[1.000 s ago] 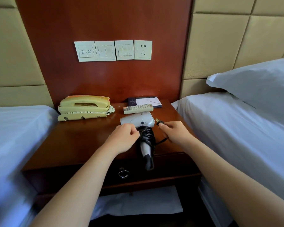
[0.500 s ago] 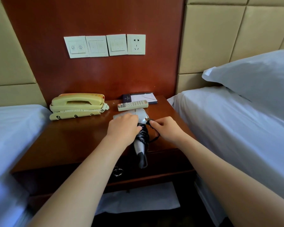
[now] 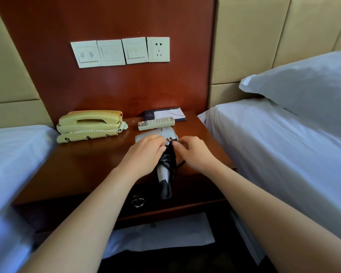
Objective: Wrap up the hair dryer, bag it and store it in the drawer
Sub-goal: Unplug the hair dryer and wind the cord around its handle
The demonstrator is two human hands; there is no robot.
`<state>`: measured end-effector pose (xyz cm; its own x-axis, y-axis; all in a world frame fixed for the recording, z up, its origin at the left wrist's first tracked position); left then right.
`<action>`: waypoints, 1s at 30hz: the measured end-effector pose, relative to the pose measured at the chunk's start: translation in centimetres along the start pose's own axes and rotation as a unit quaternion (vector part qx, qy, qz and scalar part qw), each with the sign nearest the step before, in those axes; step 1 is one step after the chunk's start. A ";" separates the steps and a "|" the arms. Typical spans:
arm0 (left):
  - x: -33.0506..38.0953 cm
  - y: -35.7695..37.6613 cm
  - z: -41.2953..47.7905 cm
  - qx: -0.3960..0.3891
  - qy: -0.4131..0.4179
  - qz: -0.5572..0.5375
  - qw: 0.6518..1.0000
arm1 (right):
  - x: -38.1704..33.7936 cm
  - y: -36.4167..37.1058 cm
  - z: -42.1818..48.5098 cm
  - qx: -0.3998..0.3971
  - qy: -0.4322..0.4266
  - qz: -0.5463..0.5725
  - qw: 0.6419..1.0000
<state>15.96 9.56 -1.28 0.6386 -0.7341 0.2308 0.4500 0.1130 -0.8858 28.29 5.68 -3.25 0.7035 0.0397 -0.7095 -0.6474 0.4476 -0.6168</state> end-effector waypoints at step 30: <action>0.8 -1.1 0.1 0.099 -0.048 -0.018 0.994 | -4.7 -0.4 -1.8 -0.004 -0.082 -0.268 0.960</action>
<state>16.06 8.95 -0.07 0.6723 -0.6734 0.3074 0.5814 0.2234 -0.7823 24.71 3.75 -0.29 0.9722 -0.0541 -0.2277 -0.1821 0.4364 -0.8811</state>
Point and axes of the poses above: each hand's wrist, its own z-axis towards the middle knuckle, its own y-axis out of the palm, x = y × z, the point moved 6 cm from there along z, towards the middle knuckle, and after that the axes turned 5 degrees about x, right-handed, at the moved point
